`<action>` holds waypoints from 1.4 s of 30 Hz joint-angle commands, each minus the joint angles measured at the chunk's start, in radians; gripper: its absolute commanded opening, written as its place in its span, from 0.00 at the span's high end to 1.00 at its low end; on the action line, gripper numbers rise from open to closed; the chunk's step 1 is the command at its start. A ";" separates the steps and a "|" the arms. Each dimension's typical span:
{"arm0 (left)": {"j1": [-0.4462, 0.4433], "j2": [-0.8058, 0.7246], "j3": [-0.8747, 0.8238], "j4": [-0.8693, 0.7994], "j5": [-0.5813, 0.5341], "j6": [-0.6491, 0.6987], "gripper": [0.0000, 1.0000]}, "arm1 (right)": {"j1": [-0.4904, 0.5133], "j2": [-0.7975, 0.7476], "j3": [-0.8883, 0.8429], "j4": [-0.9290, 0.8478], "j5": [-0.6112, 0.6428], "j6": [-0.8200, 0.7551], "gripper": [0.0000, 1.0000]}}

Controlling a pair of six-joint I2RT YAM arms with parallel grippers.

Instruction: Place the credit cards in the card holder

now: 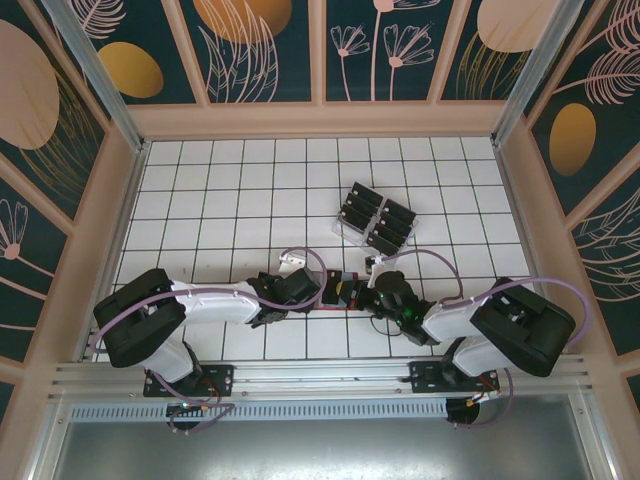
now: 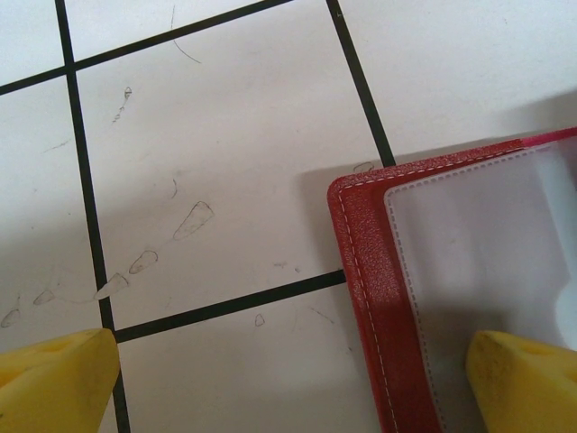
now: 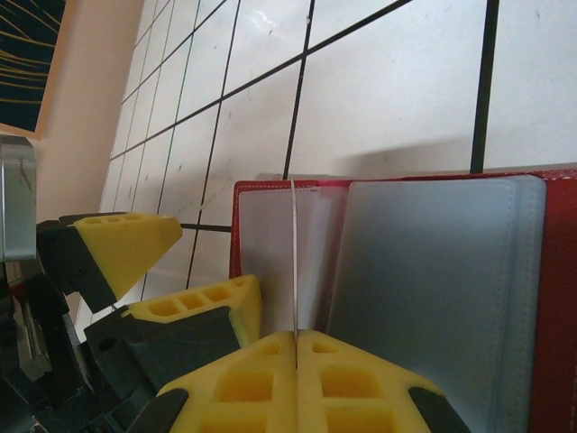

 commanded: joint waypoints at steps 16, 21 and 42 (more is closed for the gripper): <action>0.000 -0.002 -0.030 -0.049 -0.007 -0.001 0.01 | 0.017 0.016 -0.043 0.077 0.018 0.062 1.00; 0.000 -0.001 -0.027 -0.049 -0.007 0.001 0.02 | 0.017 0.023 -0.044 0.065 0.014 0.072 1.00; 0.000 -0.002 -0.027 -0.049 -0.005 0.002 0.01 | 0.014 0.107 0.002 0.030 -0.018 0.095 1.00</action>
